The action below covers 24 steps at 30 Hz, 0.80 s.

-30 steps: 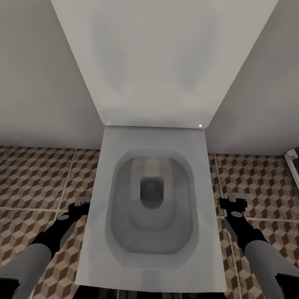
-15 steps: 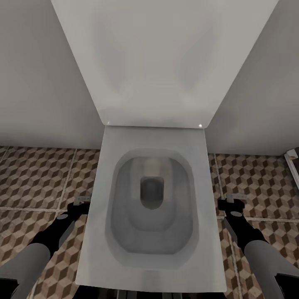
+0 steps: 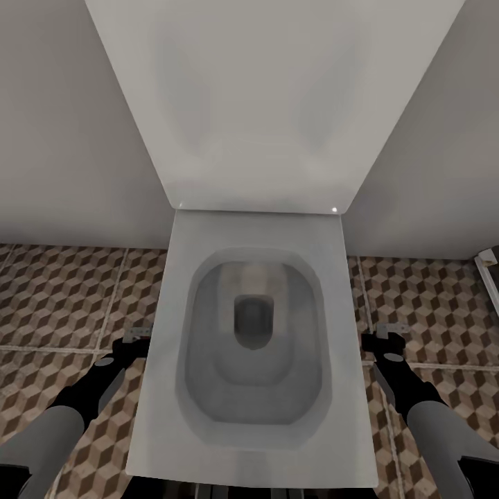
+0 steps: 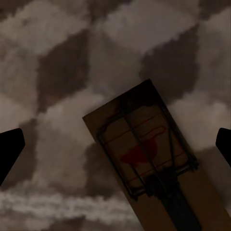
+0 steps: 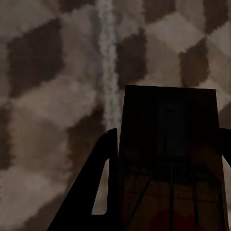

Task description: Take the four mousetraps from the cabinet in the bathroom and place them on the bathroom floor. Make sure all four end up on the same floor surface, and ensure that at least two of them are either under or directly next to the same bathroom sink.

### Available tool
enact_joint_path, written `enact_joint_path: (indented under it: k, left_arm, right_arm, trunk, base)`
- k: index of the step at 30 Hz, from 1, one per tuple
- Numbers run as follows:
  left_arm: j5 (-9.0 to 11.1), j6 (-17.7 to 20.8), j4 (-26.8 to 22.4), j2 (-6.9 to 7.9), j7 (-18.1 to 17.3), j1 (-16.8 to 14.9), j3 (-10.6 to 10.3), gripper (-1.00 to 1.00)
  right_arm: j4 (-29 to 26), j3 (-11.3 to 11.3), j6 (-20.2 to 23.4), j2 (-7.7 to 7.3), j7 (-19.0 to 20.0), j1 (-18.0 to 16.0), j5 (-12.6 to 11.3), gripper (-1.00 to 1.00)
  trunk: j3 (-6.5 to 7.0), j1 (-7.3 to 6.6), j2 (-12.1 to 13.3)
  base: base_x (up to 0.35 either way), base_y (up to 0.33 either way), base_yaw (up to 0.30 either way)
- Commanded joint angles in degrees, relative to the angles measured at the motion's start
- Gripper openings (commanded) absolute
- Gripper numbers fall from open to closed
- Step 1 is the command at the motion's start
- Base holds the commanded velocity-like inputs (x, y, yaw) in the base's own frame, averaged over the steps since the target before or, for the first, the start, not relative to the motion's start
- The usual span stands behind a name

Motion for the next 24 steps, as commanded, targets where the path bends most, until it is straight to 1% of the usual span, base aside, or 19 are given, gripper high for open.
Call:
enact_joint_path:
  k: [1,14,24]
  left_arm:
    - [0.6,0.1,0.0,0.05,0.0,0.0,-0.3,1.00]
    - [0.6,0.1,-0.1,-0.07,0.0,0.0,-0.3,1.00]
    - [0.6,0.1,-0.1,-0.09,0.0,0.0,-0.3,1.00]
  right_arm:
    - [0.1,-0.2,0.0,0.05,0.0,0.0,0.5,-1.00]
    - [0.9,-0.3,0.0,0.11,0.1,0.0,0.4,-1.00]
    - [3.6,-0.2,0.0,0.06,0.1,0.0,0.4,-1.00]
  trunk:
    - [-0.03,-0.01,0.0]
    - [-0.03,-0.01,0.0]
    - [-0.03,-0.01,0.0]
  base:
    - [0.000,0.000,0.000]
    - [0.000,0.000,0.000]
    - [0.000,0.000,0.000]
